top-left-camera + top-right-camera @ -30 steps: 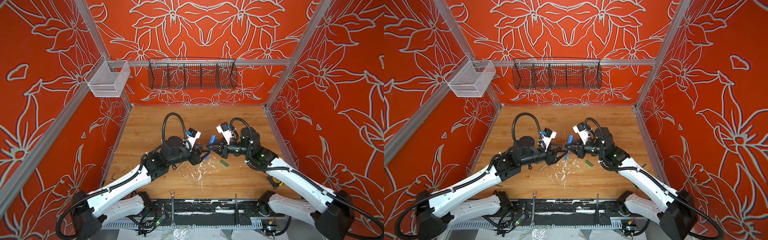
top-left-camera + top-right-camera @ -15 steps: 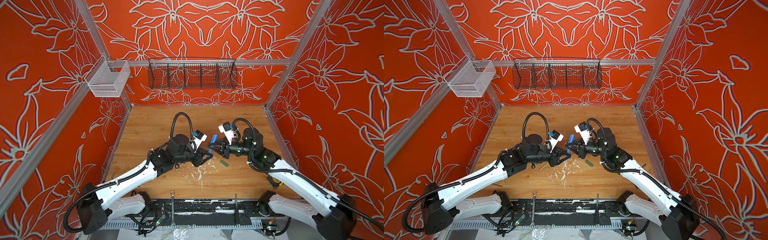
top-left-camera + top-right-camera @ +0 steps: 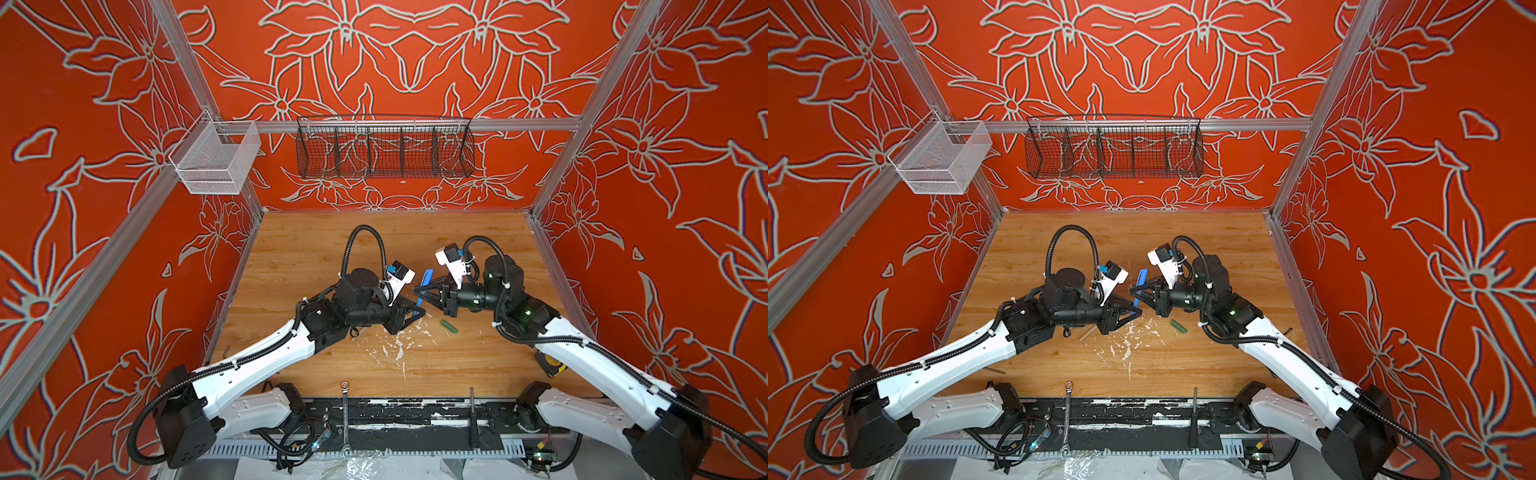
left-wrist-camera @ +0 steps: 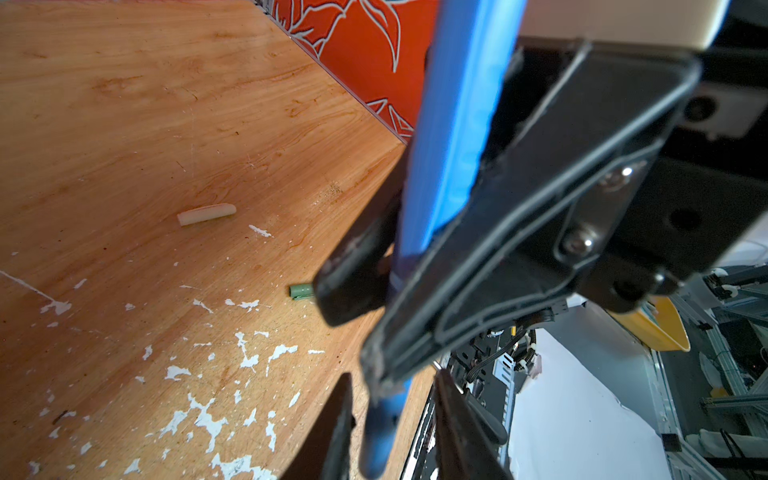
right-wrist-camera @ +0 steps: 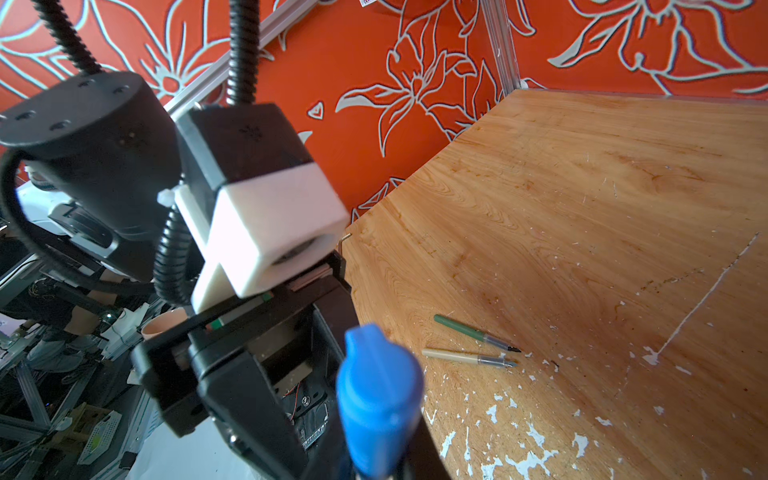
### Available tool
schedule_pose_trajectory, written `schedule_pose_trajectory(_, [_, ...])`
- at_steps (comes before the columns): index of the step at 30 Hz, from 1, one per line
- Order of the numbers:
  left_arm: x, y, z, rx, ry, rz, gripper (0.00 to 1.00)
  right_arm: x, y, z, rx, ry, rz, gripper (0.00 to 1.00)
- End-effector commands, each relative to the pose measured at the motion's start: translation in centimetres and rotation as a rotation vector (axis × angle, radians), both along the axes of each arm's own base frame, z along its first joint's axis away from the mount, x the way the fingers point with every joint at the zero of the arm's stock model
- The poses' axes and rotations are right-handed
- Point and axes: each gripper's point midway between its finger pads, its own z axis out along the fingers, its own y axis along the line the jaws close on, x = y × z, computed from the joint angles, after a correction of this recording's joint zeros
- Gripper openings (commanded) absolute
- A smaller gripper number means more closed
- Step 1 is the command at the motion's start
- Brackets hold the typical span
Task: Insert the pens into the pen caps
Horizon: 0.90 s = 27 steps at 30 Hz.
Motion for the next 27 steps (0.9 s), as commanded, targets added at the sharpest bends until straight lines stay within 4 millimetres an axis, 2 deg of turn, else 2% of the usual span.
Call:
schedule_pose_trajectory(1, [0.1, -0.3, 0.1, -0.009, -0.006, -0.015, 0.27, 0.2, -0.1, 0.6, 0.016, -0.038, -0.024, 0.0])
schedule_pose_trajectory(4, [0.3, -0.2, -0.1, -0.001, -0.006, -0.004, 0.23, 0.2, -0.2, 0.6, 0.016, -0.041, -0.029, 0.0])
schedule_pose_trajectory(9, [0.6, -0.1, -0.1, 0.003, -0.009, 0.012, 0.01, 0.3, -0.3, 0.5, 0.013, -0.044, -0.036, 0.0])
schedule_pose_trajectory(16, [1.4, 0.1, -0.4, 0.018, -0.008, 0.058, 0.0, 0.9, -0.9, 0.6, 0.005, -0.048, -0.097, 0.0])
schedule_pose_trajectory(20, [2.2, 0.5, -0.9, 0.046, -0.007, 0.104, 0.0, 1.1, -1.8, 1.0, -0.003, -0.035, -0.15, 0.42])
schedule_pose_trajectory(21, [2.3, 0.5, -1.0, 0.052, -0.004, 0.105, 0.0, 1.0, -2.0, 1.2, -0.004, -0.036, -0.156, 0.48])
schedule_pose_trajectory(25, [2.2, 0.1, -1.3, 0.055, 0.006, 0.087, 0.0, 1.9, -4.3, 1.9, -0.02, -0.033, -0.288, 0.61])
schedule_pose_trajectory(27, [2.2, -0.1, -1.5, 0.053, 0.013, 0.078, 0.0, 2.4, -5.1, 2.1, -0.013, -0.025, -0.316, 0.63])
